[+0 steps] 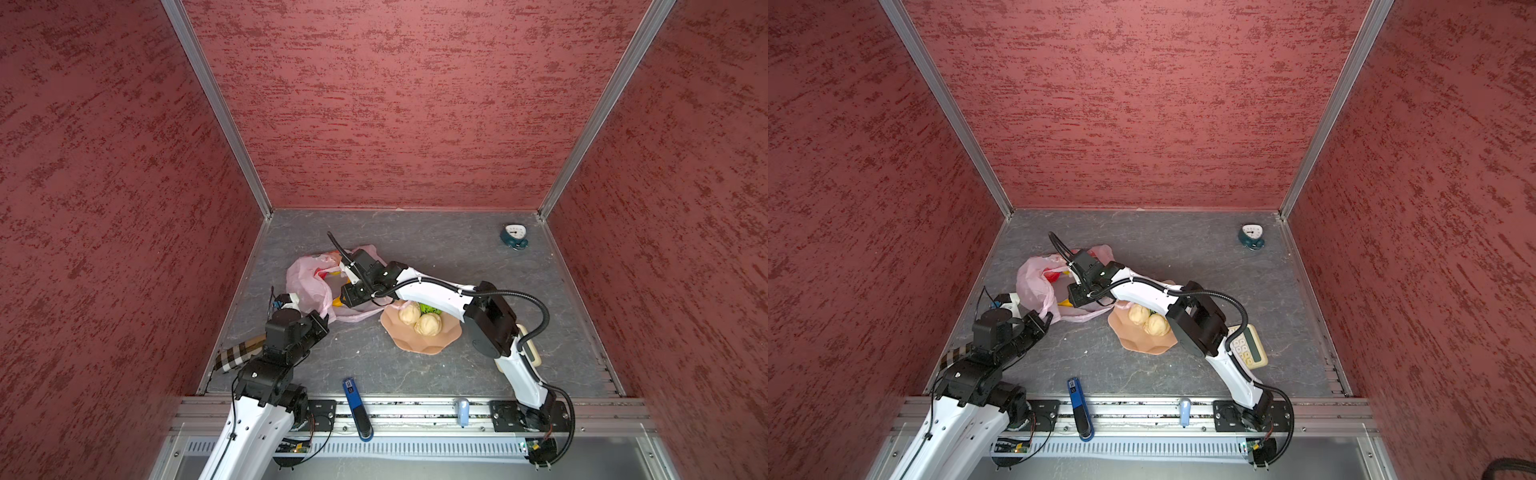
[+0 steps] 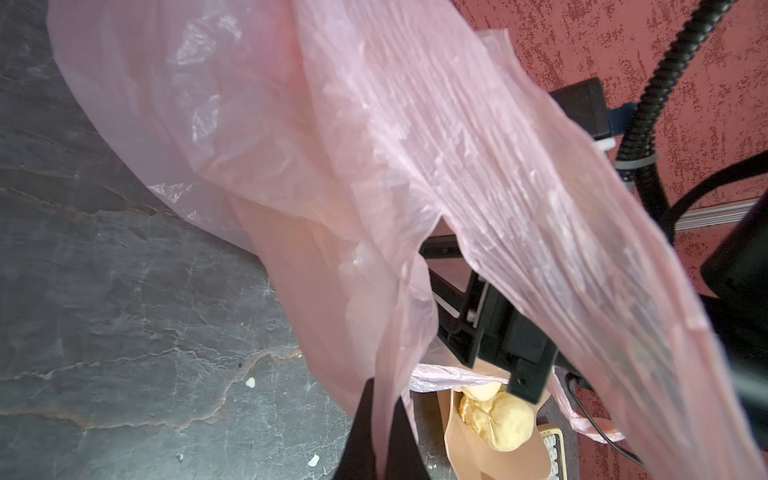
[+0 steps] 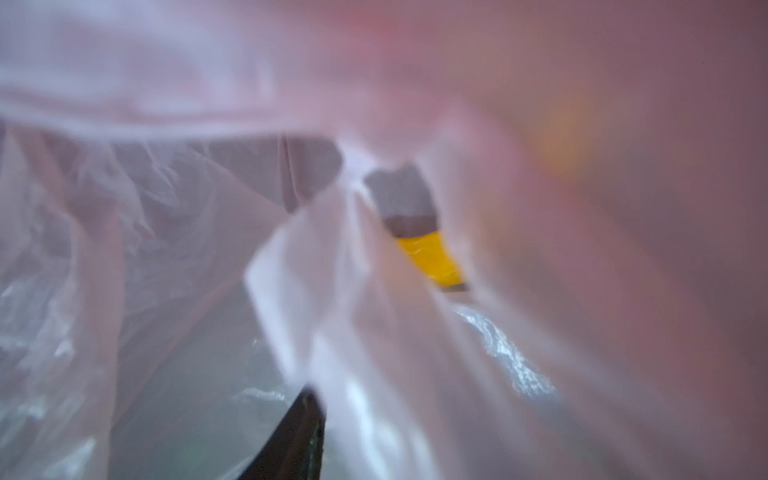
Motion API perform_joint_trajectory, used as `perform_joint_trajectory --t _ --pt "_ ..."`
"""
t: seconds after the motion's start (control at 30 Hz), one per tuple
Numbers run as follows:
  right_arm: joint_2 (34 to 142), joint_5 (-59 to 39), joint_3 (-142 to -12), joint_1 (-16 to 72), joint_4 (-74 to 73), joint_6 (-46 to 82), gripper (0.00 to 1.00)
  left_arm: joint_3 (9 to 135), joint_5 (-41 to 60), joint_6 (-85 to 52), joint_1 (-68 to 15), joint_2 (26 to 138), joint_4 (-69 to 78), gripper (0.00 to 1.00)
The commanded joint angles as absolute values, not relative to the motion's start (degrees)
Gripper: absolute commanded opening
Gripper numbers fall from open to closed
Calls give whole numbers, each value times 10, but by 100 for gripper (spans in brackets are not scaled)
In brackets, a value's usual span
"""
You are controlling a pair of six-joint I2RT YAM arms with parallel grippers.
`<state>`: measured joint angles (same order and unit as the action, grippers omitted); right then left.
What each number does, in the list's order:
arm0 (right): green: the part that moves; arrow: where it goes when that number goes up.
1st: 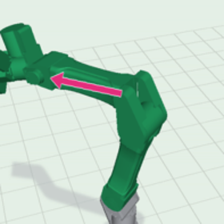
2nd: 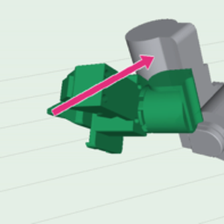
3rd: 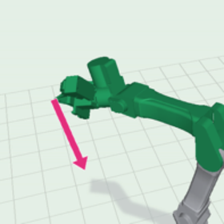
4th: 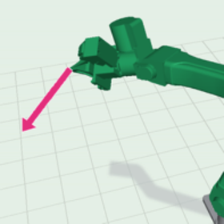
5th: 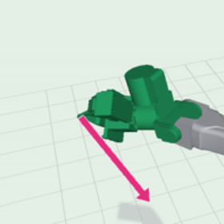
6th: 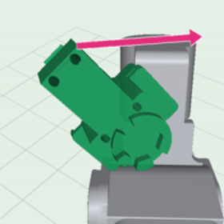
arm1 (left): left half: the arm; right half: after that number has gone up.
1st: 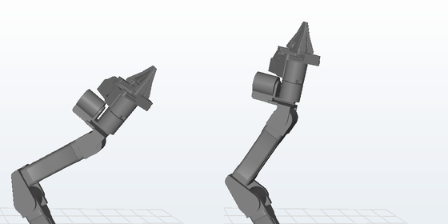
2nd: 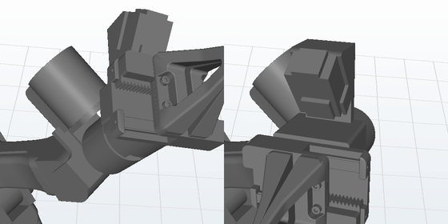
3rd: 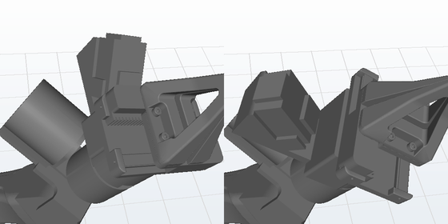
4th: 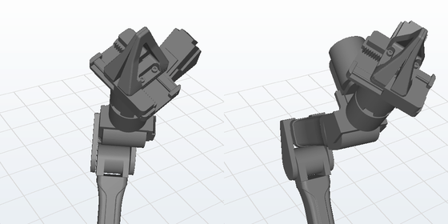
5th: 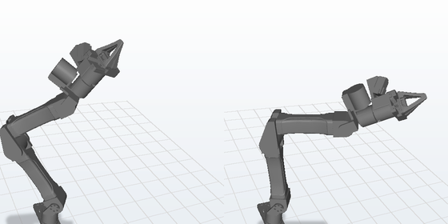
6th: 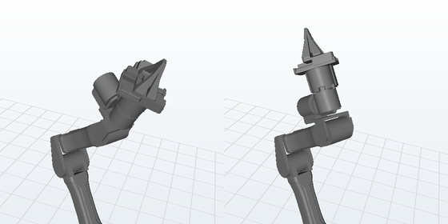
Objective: Take the fake fruits out of the plastic bag
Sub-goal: 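Reach the right gripper back into the bag toward the yellow banana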
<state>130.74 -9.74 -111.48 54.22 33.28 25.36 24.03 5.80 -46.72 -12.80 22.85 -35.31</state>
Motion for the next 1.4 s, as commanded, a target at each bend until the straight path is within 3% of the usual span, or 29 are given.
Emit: perform_joint_trajectory --t 0.0,0.17,1.03,1.23,1.37 --pt "1346 -47 -1168 531 360 269 48 228 68 -473 -126 222 -358 6" --pt "1386 -27 -1197 519 346 292 53 216 75 -478 -127 222 -351 6" --pt "1486 -21 -1289 508 336 338 56 206 89 -480 -128 206 -338 6" --pt "1496 -18 -1290 507 339 341 49 205 90 -481 -128 205 -336 6" --pt "1486 -21 -1288 507 333 338 37 205 89 -480 -128 206 -332 6"
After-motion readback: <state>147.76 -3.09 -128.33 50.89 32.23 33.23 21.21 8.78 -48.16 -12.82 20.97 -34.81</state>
